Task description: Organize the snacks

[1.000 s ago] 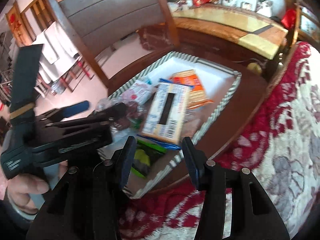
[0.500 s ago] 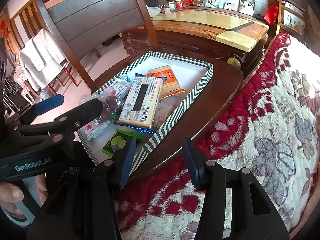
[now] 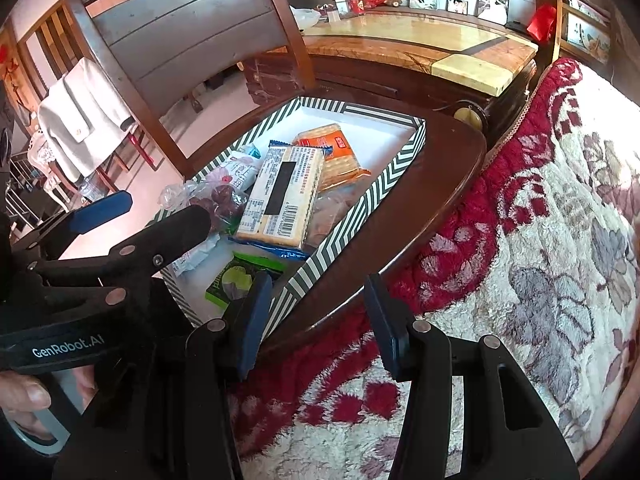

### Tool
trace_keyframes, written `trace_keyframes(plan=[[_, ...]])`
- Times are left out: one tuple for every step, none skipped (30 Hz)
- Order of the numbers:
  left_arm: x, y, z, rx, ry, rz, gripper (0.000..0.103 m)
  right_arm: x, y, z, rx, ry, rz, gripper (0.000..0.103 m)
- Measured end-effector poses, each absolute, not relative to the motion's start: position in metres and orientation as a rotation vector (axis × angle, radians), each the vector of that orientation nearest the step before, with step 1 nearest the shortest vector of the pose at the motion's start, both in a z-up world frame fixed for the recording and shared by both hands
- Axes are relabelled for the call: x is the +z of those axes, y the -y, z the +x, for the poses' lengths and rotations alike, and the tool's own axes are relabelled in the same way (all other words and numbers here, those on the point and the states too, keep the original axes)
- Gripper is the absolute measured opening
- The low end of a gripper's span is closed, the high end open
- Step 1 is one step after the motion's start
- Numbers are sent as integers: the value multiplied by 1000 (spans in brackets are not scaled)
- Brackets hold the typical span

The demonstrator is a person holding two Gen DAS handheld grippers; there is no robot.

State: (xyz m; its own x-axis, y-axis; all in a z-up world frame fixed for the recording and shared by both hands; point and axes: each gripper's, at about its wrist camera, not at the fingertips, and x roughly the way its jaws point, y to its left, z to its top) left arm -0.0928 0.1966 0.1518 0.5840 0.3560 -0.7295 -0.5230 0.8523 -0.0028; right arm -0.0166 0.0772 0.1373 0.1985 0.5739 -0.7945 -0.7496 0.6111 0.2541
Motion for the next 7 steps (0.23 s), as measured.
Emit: trace_keyframes(plan=[[152, -197, -93, 518, -796, -228, 103, 137, -77, -17, 935, -1008, -205, 48], [152, -197, -93, 518, -793, -227, 103, 137, -77, -17, 935, -1009, -205, 48], [152, -196, -94, 519, -787, -225, 103, 137, -77, -17, 934, -1009, -207, 48], [152, -196, -94, 520, -781, -221, 103, 137, -77, -17, 934, -1009, -207, 48], [152, -195, -94, 521, -778, -215, 103, 137, -77, -17, 933, -1010, -208, 48], [152, -194, -93, 523, -780, -210, 103, 137, -77, -17, 934, -1010, -206, 48], [152, -193, -92, 521, -782, -206, 103, 137, -77, -17, 933, -1008, -203, 48]])
